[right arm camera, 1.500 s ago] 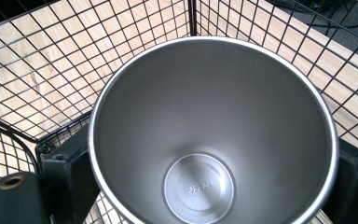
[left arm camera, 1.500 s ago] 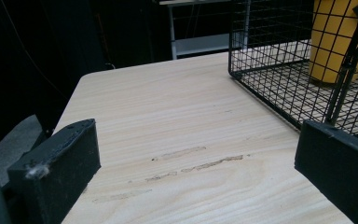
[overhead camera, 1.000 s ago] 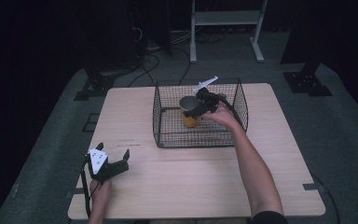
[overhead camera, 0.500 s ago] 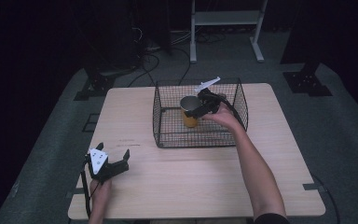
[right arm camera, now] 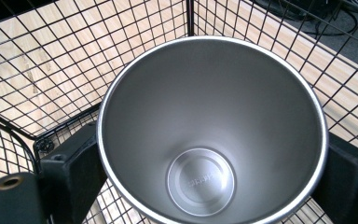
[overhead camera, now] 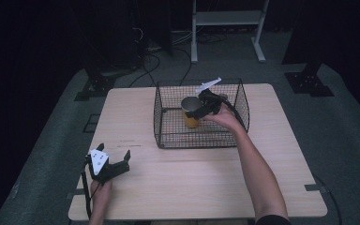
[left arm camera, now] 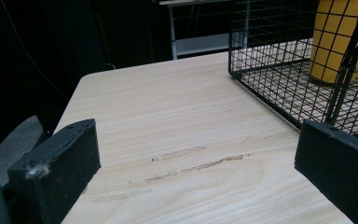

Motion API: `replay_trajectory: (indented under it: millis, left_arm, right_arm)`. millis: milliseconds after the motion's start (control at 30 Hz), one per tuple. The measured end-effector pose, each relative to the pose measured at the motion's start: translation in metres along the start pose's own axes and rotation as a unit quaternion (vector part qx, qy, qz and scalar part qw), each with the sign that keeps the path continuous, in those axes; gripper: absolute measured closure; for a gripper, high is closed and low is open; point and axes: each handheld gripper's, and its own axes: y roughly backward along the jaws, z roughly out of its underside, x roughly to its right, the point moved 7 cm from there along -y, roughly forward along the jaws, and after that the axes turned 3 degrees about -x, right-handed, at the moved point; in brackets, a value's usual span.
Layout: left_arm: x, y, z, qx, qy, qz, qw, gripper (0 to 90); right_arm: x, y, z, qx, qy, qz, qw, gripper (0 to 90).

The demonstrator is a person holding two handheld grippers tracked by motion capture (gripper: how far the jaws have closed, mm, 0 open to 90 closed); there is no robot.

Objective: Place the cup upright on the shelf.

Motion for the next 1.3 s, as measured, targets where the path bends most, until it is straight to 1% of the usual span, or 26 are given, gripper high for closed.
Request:
replay_trajectory:
  millis: [333, 500, 767, 900, 1000, 1133, 1300]
  left_arm:
    - [0.0, 0.0, 0.0, 0.001, 0.001, 0.0, 1.0, 0.0]
    - [0.0, 0.0, 0.0, 0.001, 0.001, 0.0, 1.0, 0.0]
    - [0.0, 0.0, 0.0, 0.001, 0.0, 0.0, 1.0, 0.0]
    - [0.0, 0.0, 0.0, 0.001, 0.001, 0.0, 1.0, 0.0]
    - [0.0, 0.0, 0.0, 0.001, 0.001, 0.0, 1.0, 0.0]
    - [0.0, 0.0, 0.0, 0.001, 0.001, 0.0, 1.0, 0.0]
    - [0.0, 0.0, 0.0, 0.0, 0.0, 0.0, 1.0, 0.0]
  right_arm:
    - [0.0, 0.0, -0.001, 0.001, 0.006, 0.009, 0.9999, 9.0]
    - [-0.001, 0.001, -0.001, 0.0, 0.004, 0.004, 1.0, 9.0]
    - [0.002, 0.003, 0.004, -0.016, -0.007, -0.008, 0.9998, 9.1]
    - [0.003, 0.003, 0.007, -0.025, -0.004, -0.005, 0.9997, 9.1]
    - [0.002, 0.005, 0.006, -0.023, -0.005, -0.005, 0.9997, 9.1]
    - [0.002, 0.01, 0.004, -0.021, -0.002, 0.003, 0.9998, 9.1]
    - [0.001, 0.018, 0.003, -0.017, -0.001, 0.006, 0.9998, 9.1]
